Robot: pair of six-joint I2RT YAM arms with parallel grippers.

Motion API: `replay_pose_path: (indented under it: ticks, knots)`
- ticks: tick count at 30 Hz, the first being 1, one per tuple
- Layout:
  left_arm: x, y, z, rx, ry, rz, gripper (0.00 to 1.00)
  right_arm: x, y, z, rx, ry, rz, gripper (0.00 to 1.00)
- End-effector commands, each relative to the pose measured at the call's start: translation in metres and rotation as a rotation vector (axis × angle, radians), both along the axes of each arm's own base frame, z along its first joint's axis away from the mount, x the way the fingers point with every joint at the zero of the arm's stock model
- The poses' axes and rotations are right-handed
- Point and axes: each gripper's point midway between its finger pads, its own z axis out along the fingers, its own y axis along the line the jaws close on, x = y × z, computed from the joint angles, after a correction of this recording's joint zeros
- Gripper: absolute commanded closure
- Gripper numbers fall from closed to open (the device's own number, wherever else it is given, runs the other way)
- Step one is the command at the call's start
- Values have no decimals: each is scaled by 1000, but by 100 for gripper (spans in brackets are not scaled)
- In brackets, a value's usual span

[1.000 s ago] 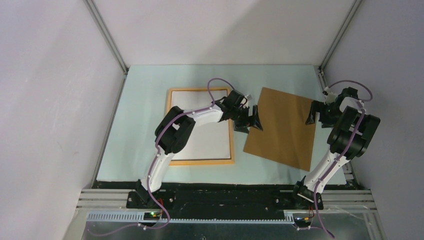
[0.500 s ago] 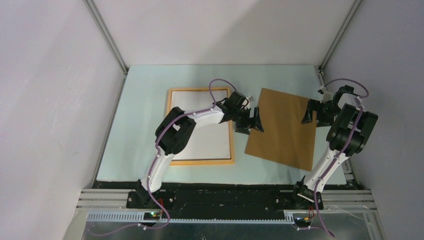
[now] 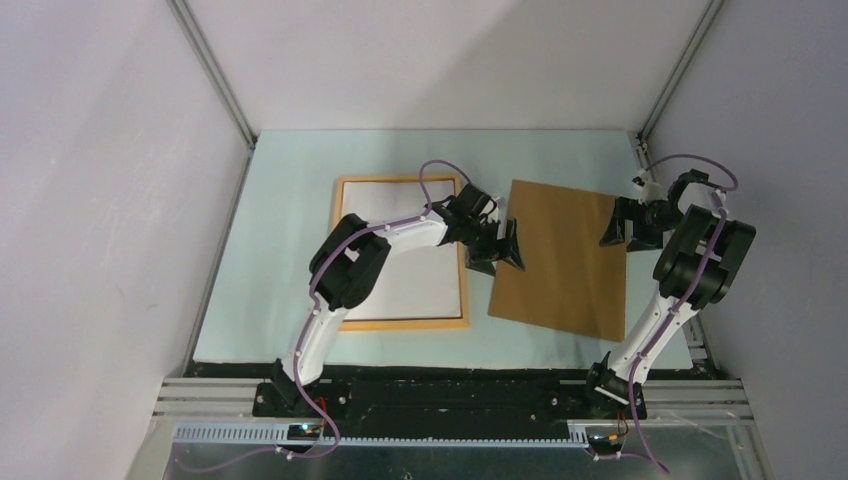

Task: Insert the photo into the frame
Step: Turn over the photo frame item at the center of the board.

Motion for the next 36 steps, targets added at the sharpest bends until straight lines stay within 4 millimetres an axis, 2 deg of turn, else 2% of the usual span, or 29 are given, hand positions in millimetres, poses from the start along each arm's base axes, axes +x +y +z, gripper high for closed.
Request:
replay_pose_path:
  ticks: [1,14,27,32,36]
  knots:
    - [-16,-12,-15,3,-30,-81,5,-27,85,74,397,31,33,9]
    - [-14,-24,15,-81,-89,-154,5,-48,121,171,556,-137,92,13]
    - [-16,-26,36,-126,-127,-192,4,-70,160,241,626,-244,189,15]
    - [-15,-26,46,-143,-138,-197,4,-71,171,261,620,-276,212,14]
    - [-11,-21,64,-160,-170,-187,4,-74,178,274,602,-299,234,12]
